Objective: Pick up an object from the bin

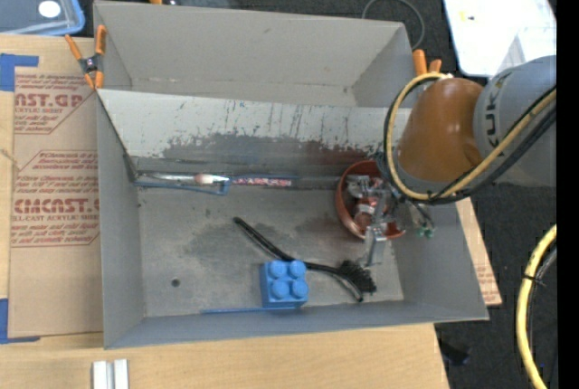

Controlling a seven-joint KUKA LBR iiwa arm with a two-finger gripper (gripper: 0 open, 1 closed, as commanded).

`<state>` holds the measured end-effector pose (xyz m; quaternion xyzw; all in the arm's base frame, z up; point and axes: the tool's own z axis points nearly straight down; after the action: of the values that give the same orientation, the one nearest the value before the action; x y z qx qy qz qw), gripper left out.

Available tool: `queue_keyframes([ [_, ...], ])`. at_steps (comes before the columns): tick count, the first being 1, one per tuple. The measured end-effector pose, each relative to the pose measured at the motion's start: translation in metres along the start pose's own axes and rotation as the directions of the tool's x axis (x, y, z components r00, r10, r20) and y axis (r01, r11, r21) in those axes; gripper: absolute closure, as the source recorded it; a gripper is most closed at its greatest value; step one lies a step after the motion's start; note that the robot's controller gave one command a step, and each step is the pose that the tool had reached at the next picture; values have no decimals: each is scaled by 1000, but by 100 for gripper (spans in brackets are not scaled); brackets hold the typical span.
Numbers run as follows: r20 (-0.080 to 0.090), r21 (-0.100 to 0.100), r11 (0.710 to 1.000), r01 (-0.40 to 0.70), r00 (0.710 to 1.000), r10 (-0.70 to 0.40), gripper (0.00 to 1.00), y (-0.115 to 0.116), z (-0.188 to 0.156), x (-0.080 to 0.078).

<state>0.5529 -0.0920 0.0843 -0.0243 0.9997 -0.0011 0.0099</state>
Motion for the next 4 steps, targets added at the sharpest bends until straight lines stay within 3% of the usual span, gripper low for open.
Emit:
queue_keyframes([
  [1,7,1,997,82,997,-82,0,-9,7,-26],
  [2,12,-4,994,107,994,-107,0,-22,5,-22],
  [3,15,-9,1000,-14,1000,14,0,-27,3,-21],
  [4,25,-5,996,86,996,-86,0,-27,5,-21],
])
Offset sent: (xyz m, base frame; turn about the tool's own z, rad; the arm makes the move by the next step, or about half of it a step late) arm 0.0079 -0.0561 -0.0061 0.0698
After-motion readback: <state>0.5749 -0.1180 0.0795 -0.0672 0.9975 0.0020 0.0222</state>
